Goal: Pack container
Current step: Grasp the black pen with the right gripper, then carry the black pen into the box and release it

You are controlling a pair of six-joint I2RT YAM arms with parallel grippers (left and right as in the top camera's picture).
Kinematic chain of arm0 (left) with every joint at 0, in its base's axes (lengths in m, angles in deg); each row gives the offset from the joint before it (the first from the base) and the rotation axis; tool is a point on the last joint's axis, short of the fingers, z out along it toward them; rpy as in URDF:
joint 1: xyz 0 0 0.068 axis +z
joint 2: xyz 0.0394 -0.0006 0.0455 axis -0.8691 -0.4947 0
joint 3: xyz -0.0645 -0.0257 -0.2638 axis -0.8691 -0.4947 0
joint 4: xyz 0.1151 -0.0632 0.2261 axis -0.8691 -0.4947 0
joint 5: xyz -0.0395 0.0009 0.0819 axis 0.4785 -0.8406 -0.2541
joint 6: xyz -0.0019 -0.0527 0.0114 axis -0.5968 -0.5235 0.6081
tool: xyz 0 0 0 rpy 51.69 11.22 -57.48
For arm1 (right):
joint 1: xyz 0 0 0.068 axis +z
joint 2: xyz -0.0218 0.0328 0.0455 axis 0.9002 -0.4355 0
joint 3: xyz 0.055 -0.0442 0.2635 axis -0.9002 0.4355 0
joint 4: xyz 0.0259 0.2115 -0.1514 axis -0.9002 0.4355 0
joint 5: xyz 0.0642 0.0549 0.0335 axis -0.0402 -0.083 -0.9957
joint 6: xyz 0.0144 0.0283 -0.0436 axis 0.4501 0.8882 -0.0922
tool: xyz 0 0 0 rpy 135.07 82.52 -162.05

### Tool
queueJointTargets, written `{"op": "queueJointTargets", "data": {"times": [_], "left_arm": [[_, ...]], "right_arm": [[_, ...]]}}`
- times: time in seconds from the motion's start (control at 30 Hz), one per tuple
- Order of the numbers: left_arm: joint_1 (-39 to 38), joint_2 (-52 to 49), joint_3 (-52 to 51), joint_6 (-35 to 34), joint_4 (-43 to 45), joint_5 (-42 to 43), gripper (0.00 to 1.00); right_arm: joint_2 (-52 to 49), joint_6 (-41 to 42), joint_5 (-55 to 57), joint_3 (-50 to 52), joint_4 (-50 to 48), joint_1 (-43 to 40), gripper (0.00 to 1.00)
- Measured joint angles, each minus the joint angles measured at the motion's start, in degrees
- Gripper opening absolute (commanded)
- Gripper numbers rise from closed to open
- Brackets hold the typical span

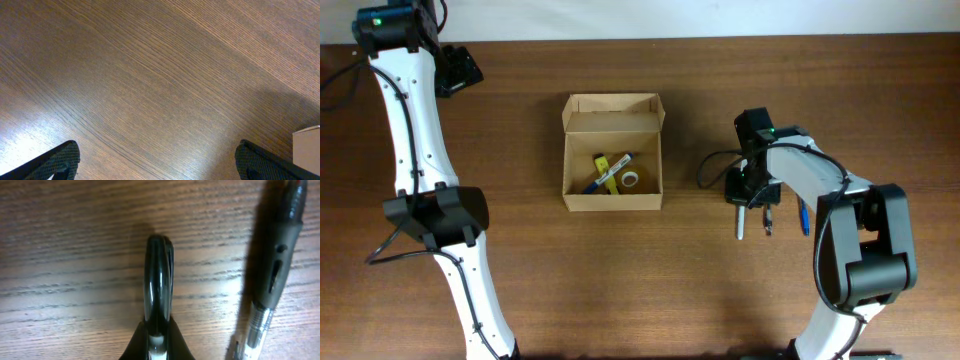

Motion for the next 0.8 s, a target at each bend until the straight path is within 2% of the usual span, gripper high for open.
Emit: {"op": "queueJointTargets", "data": {"times": [0.1, 0.2, 0.33, 0.47, 0.57, 0.8], "left_arm": [[0.0, 0.0, 0.0, 0.0, 0.02, 0.0, 1.0], [0.0, 0.0, 0.0, 0.0, 0.02, 0.02, 1.0], [0.0, 0.0, 0.0, 0.0, 0.11, 0.0, 1.0], [0.0, 0.0, 0.0, 0.0, 0.04, 0.0, 1.0], [0.0, 0.0, 0.0, 0.0, 0.02, 0.0, 1.0], [0.0, 0.0, 0.0, 0.0, 0.02, 0.0, 1.0]], "right_arm": [[-0.55, -3.1, -1.92, -2.51, 3.3, 0.0, 0.04], [-0.63, -9.01, -4.48, -10.58, 12.02, 0.02, 0.04], [-0.48, -18.14, -5.97, -29.46, 23.19, 0.55, 0.04], [0.81, -28.79, -6.58, -46.45, 28.15, 3.3, 0.04], [2.21, -37.66, -6.71, -51.56, 30.03, 7.52, 0.04], [0.94, -53.51, -6.73, -52.48, 29.31, 20.2, 0.04]]}}
